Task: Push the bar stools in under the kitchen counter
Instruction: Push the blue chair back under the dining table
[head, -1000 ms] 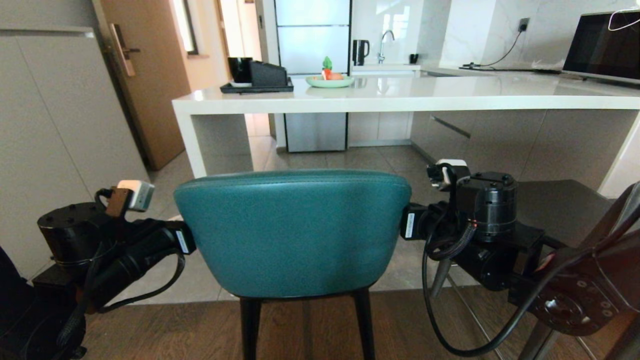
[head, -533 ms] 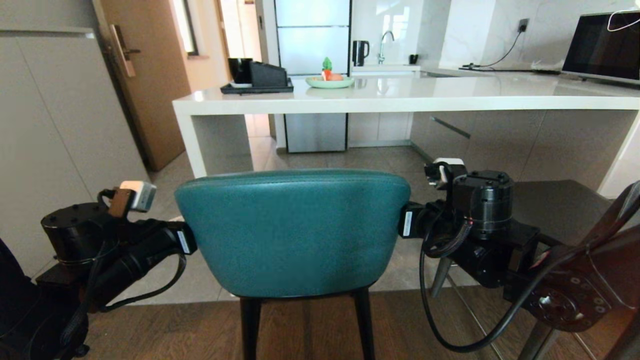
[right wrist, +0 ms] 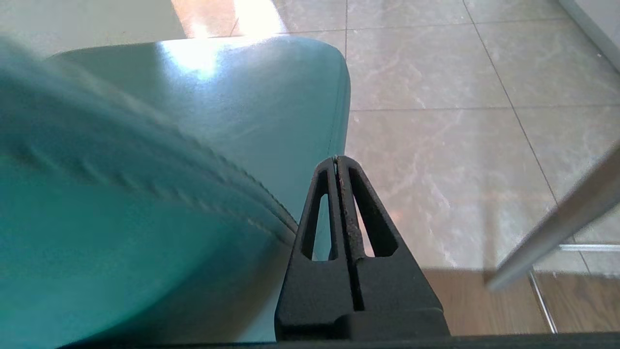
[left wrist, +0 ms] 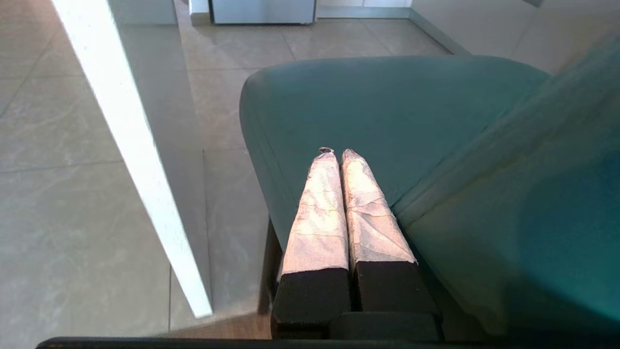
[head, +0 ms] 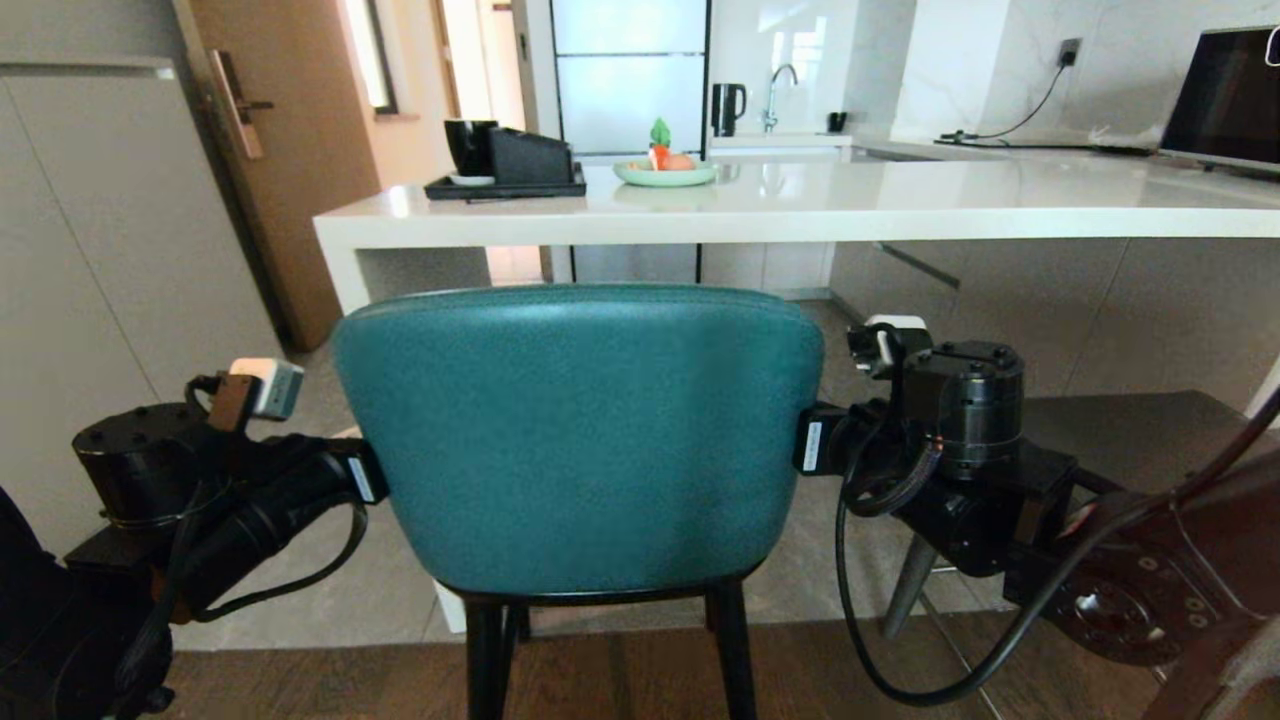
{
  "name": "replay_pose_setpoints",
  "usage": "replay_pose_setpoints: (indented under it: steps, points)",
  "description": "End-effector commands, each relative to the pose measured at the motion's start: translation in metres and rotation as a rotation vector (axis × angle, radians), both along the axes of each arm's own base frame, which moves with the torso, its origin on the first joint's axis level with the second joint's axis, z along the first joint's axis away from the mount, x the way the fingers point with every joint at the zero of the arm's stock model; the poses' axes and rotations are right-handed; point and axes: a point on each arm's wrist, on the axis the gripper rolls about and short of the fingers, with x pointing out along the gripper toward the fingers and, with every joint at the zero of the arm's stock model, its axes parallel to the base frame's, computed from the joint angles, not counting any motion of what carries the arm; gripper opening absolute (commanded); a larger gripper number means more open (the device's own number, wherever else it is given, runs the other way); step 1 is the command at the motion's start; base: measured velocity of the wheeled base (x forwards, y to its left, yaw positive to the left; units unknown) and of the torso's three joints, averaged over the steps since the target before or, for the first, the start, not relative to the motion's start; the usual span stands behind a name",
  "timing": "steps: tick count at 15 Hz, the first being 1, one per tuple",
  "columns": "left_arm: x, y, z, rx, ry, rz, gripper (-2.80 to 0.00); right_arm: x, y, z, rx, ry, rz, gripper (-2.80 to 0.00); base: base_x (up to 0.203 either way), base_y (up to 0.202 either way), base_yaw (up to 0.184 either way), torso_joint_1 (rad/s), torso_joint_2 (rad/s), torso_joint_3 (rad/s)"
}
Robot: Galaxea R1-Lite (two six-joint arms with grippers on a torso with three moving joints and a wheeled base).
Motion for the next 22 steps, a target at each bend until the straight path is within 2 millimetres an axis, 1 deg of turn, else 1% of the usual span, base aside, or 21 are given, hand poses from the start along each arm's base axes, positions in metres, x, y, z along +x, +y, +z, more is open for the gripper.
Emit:
replay_pose_setpoints:
  steps: [1,3,6,10,12,13,14,16,17,20,22]
  points:
    - [0.000,-0.001,-0.001,0.001,0.000,-0.006,-2.80,0.000,0.001,-0.001,-0.005,0.002,0.001,-2.80,0.180,0.000,0.000,0.007,0.00,0.002]
    - [-0.002,0.000,-0.002,0.000,0.006,-0.002,-2.80,-0.002,0.000,-0.001,-0.016,-0.004,0.004,-2.80,0.143,0.000,0.003,0.006,0.00,0.001]
    - [-0.005,0.000,-0.003,0.003,0.012,-0.003,-2.80,-0.005,-0.003,-0.001,-0.019,0.000,0.002,-2.80,0.000,0.000,0.000,0.000,0.00,0.000]
    - [-0.009,0.002,0.002,0.001,-0.002,0.002,-2.80,-0.010,-0.006,0.000,-0.025,0.002,0.004,-2.80,0.000,0.000,0.000,0.000,0.00,0.000]
    - [-0.018,0.012,0.003,0.006,0.001,0.036,-2.80,-0.015,-0.008,-0.008,-0.057,0.027,0.012,-2.80,0.000,0.000,0.000,0.000,0.00,0.000]
    - [-0.026,0.019,0.003,0.011,0.006,0.059,-2.80,-0.014,-0.006,-0.009,-0.073,0.027,0.019,-2.80,0.000,0.000,0.000,0.000,0.00,0.000]
    - [-0.036,0.026,0.002,0.014,0.019,0.078,-2.80,-0.012,-0.004,-0.007,-0.095,0.011,0.030,-2.80,0.000,0.000,0.000,0.000,0.00,0.000]
    - [-0.051,0.029,-0.003,0.018,0.052,0.087,-2.80,-0.005,0.007,-0.003,-0.125,-0.018,0.055,-2.80,0.000,0.000,0.000,0.000,0.00,0.000]
    - [-0.052,0.027,-0.004,0.019,0.059,0.084,-2.80,-0.003,0.016,-0.003,-0.131,-0.028,0.075,-2.80,0.000,0.000,0.000,0.000,0.00,0.000]
    - [-0.055,0.021,-0.005,0.020,0.061,0.056,-2.80,-0.003,0.020,-0.006,-0.137,-0.024,0.086,-2.80,0.000,0.000,0.000,0.000,0.00,0.000]
    - [-0.056,0.017,-0.004,0.020,0.059,0.036,-2.80,-0.011,0.031,-0.003,-0.134,-0.034,0.120,-2.80,0.000,0.000,0.000,0.000,0.00,0.000]
